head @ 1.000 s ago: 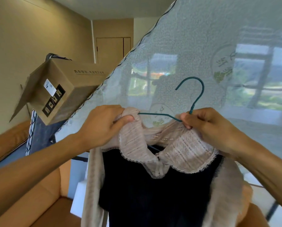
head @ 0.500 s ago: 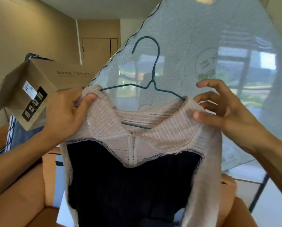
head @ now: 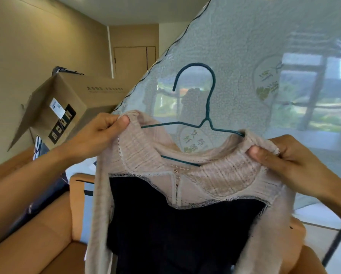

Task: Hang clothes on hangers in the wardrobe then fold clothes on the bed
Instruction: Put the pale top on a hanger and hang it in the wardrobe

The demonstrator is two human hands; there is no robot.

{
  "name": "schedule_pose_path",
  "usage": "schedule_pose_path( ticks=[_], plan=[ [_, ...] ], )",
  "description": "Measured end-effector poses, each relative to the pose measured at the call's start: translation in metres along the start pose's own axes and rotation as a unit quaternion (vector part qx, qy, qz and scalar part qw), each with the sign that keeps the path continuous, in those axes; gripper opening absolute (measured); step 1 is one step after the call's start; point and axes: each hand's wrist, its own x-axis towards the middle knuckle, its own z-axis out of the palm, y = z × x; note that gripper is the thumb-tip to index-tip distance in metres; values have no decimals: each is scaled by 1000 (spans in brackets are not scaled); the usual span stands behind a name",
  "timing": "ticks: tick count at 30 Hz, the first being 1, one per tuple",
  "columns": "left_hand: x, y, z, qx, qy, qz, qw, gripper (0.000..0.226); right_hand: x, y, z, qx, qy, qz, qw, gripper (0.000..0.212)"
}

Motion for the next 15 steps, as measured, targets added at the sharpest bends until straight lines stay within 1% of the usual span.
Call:
schedule_pose_path(
  ticks=[1,2,3,4,6,8,10,11,12,13,15],
  plan=[
    [0,1,-2,-28,6,-12,1000,69,0,-1,-2,-5,-3,-13,1000,75],
    [1,4,-3,-59,14,-20,998,57,1,-3,-4,-7,-11,-18,1000,78],
    [2,4,-3,-87,16,-22,996,47,2,-3,-6,-10,-21,-15,1000,81],
    [4,7,-2,-114,18,-29,993,43,4,-4,-7,-16,-34,-8,999,83],
    [7,9,1,-139,14,-35,990,42,8,-7,-7,-28,-81,11,996,87],
    [8,11,2,-137,-7,-39,990,52,12,-11,-3,-47,-116,13,992,84],
    [7,9,7,-125,-31,-51,990,66,15,-15,0,-54,-111,7,992,80],
    [6,9,10,-114,-31,-67,991,64,16,-14,0,-47,-100,14,994,81],
    [5,10,14,-96,-32,-83,991,57,16,-10,-2,-37,-84,28,995,84],
    [3,8,17,-62,-35,-90,993,51,16,-6,-5,-21,-67,45,997,89],
    [-3,1,20,50,-20,-82,995,56,15,2,-10,7,-29,80,996,92]
  ],
)
